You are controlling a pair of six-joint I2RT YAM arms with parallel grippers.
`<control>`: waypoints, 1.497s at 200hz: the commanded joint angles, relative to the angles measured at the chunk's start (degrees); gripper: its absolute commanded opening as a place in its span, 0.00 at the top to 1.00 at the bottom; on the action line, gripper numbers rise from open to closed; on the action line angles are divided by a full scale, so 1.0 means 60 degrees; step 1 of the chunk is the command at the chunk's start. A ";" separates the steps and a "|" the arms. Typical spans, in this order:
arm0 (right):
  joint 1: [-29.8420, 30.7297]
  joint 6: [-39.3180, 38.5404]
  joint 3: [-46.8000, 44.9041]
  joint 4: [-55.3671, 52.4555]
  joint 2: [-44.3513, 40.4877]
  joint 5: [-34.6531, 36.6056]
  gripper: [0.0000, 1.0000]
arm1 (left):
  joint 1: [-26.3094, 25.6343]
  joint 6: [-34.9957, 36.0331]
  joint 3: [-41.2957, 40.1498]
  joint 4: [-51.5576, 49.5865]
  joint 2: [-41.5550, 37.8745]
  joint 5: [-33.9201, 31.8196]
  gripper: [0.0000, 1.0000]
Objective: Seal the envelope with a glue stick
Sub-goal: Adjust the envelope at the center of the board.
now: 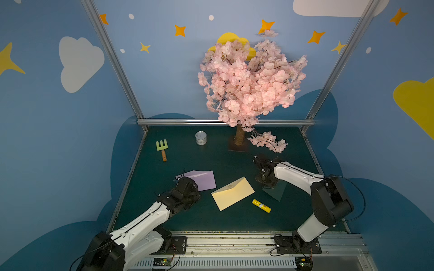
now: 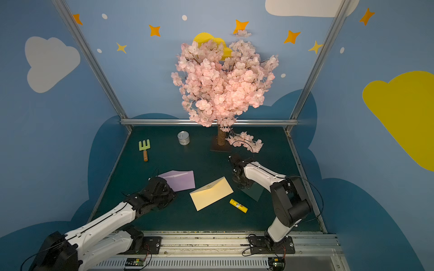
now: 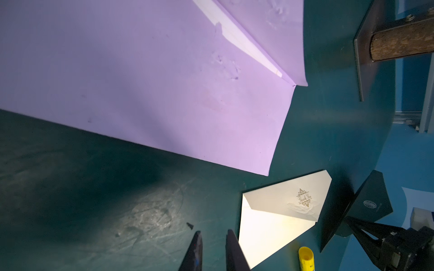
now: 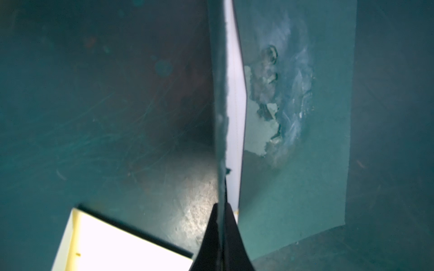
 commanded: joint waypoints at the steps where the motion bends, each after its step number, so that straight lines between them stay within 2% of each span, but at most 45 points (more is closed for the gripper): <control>1: -0.0075 0.0994 0.0458 -0.0908 0.0495 -0.0278 1.00 | 0.0077 0.0226 -0.0006 -0.0005 -0.0184 0.0076 0.79; 58: -0.0128 0.2080 0.1564 -0.1406 0.1446 -0.1547 1.00 | 0.0218 0.0281 -0.0377 0.0333 -0.0553 0.0254 0.79; 141: -0.0172 0.2527 0.2560 -0.1922 0.2118 -0.0724 0.98 | 0.0282 0.0436 -0.0374 0.0407 -0.0521 0.0415 0.78; 159: -0.0161 0.2274 0.2614 -0.1508 0.2200 -0.0869 0.92 | 0.0279 0.0421 -0.0363 0.0376 -0.0548 0.0415 0.78; 172: -0.0157 0.1914 0.2633 -0.1305 0.2215 -0.1122 0.73 | 0.0279 0.0422 -0.0340 0.0322 -0.0618 0.0400 0.78; 189: -0.0096 0.1250 0.2576 -0.1034 0.2133 -0.1458 0.61 | 0.0280 0.0436 -0.0310 0.0215 -0.0737 0.0344 0.78; 207: 0.0108 0.0659 0.2433 -0.0730 0.1885 -0.1567 0.53 | 0.0264 0.0445 -0.0316 0.0171 -0.0812 0.0303 0.78; 218: 0.0291 0.0210 0.2423 -0.0672 0.1732 -0.1545 0.51 | 0.0279 0.0458 -0.0279 0.0149 -0.0813 0.0303 0.78; 259: 0.1262 -0.1438 0.2442 -0.1273 0.0911 -0.0122 0.35 | 0.0232 0.0865 0.0186 -0.0176 -0.0547 0.0542 0.77; 299: 0.1571 -0.3780 0.0982 -0.0614 -0.0937 0.0087 0.21 | -0.0078 0.1336 0.0652 -0.0253 -0.0408 0.0671 0.75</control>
